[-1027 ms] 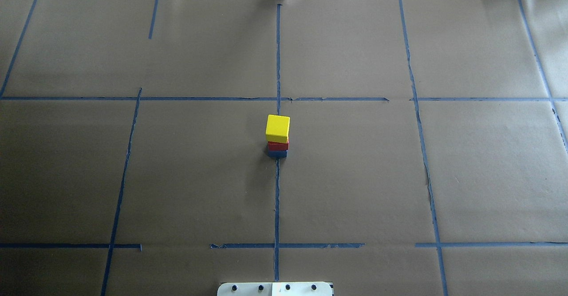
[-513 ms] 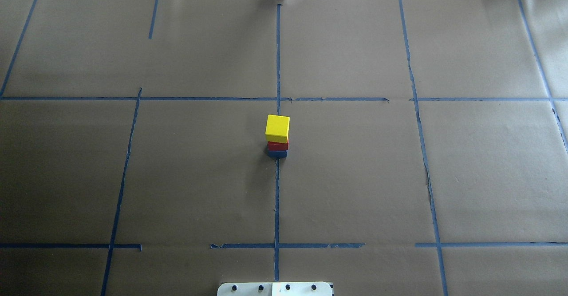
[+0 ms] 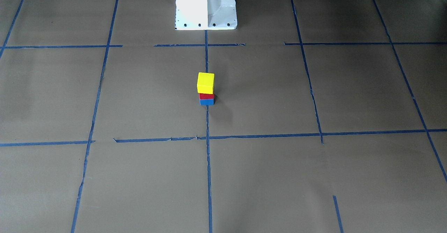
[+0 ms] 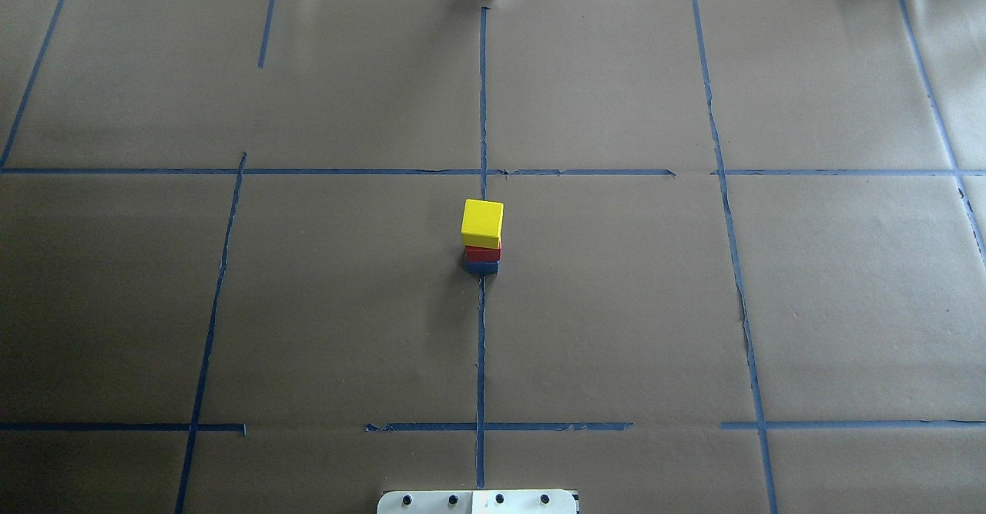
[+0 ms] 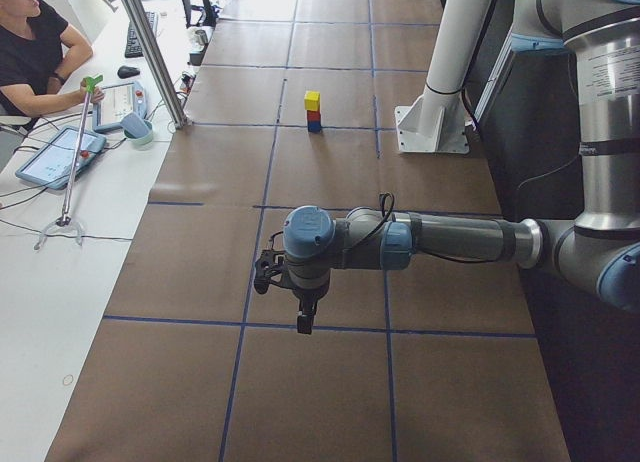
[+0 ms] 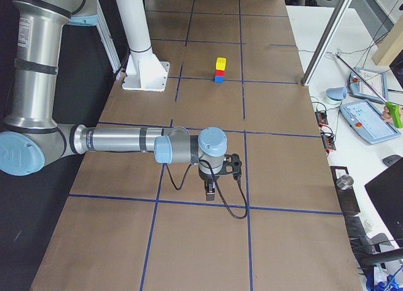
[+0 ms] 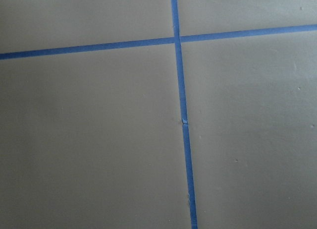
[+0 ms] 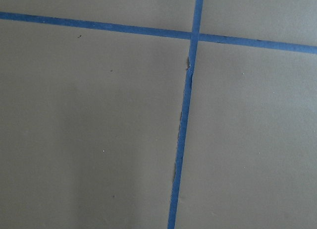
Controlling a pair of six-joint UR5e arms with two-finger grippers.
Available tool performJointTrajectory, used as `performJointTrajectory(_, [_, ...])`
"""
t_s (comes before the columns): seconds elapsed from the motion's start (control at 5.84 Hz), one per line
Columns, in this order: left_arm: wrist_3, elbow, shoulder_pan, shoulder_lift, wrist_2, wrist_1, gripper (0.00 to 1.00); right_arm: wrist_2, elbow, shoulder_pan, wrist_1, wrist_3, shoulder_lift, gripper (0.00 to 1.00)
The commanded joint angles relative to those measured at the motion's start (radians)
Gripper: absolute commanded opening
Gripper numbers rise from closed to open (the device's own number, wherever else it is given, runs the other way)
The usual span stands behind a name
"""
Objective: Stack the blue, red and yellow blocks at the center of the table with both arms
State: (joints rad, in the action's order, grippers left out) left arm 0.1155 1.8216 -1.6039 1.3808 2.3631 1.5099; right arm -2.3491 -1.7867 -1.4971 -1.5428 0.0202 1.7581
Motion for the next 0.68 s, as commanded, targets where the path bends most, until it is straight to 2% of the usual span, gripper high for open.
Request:
performJointTrajectory(0.0, [0.004, 0.001, 0.002, 0.001, -0.007, -0.025, 1.0, 0.002, 0.003, 0.0, 0.001, 0.0, 0.0, 1.0])
performJointTrajectory(0.51, [0.004, 0.013, 0.007, -0.019, -0.007, -0.025, 1.0, -0.006, 0.007, 0.0, -0.002, -0.005, 0.003, 1.0])
